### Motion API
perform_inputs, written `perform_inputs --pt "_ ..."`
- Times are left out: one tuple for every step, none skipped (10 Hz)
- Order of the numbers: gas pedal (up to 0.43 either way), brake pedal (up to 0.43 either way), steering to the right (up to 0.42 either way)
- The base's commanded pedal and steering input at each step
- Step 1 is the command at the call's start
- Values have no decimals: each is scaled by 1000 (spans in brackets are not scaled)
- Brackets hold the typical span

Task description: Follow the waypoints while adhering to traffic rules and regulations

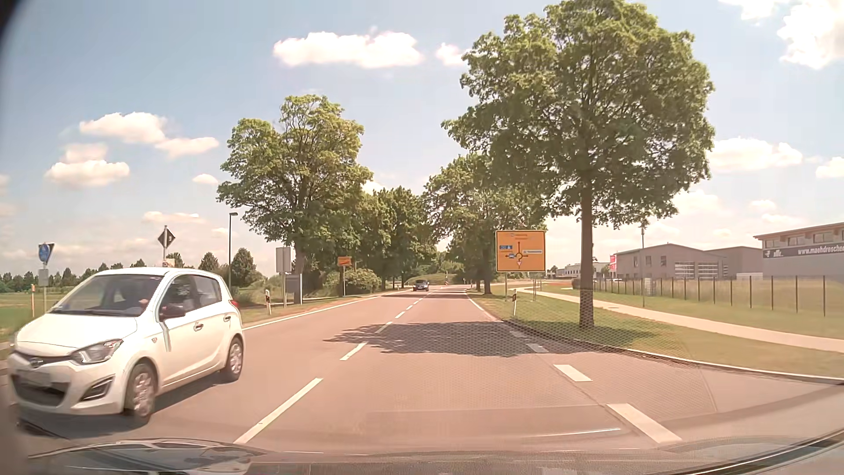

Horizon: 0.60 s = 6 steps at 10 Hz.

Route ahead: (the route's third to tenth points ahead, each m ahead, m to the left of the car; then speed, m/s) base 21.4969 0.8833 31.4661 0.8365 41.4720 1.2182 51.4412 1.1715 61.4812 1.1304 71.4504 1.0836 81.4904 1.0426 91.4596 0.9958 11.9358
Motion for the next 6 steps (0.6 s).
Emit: perform_inputs --pt "398 12 -1" --pt "398 12 -2" --pt "398 12 -3" --pt "398 12 -4" --pt "398 12 -5" --pt "398 12 -6"
